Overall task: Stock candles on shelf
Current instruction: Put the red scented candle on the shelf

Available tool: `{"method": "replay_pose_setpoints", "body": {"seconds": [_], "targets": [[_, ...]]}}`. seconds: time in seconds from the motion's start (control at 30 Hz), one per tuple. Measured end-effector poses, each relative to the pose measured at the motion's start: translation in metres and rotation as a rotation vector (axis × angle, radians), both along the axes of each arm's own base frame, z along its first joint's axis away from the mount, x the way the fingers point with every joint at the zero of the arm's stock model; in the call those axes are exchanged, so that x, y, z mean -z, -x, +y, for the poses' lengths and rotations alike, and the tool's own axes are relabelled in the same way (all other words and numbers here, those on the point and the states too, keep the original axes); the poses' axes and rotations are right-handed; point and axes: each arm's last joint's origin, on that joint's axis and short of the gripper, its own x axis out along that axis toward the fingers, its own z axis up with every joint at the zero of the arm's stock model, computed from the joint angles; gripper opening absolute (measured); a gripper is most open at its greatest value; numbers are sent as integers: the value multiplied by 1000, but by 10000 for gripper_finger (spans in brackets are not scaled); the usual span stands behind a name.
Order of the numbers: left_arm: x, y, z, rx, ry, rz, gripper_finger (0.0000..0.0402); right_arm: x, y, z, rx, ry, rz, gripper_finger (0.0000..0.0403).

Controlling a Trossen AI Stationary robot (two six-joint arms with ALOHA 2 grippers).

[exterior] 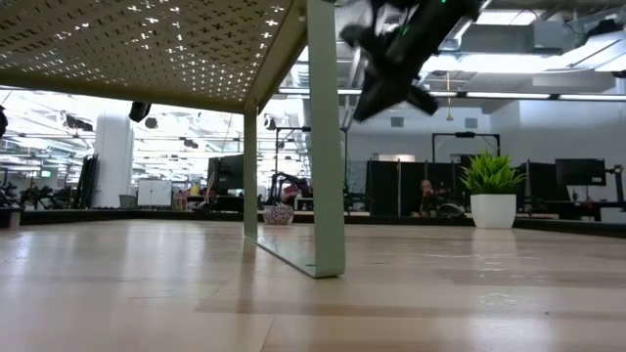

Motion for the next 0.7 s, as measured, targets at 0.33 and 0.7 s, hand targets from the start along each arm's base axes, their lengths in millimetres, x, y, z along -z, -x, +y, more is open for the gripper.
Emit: {"method": "replay_pose_setpoints", "body": {"seconds": [0.33, 0.7], "targets": [[0, 0, 0, -8, 1, 0, 2, 3, -33, -111, 93, -132, 7, 142], [-1, 0, 1, -16, -3, -2, 2, 21, -101, -173, 130, -214, 85, 211]]}}
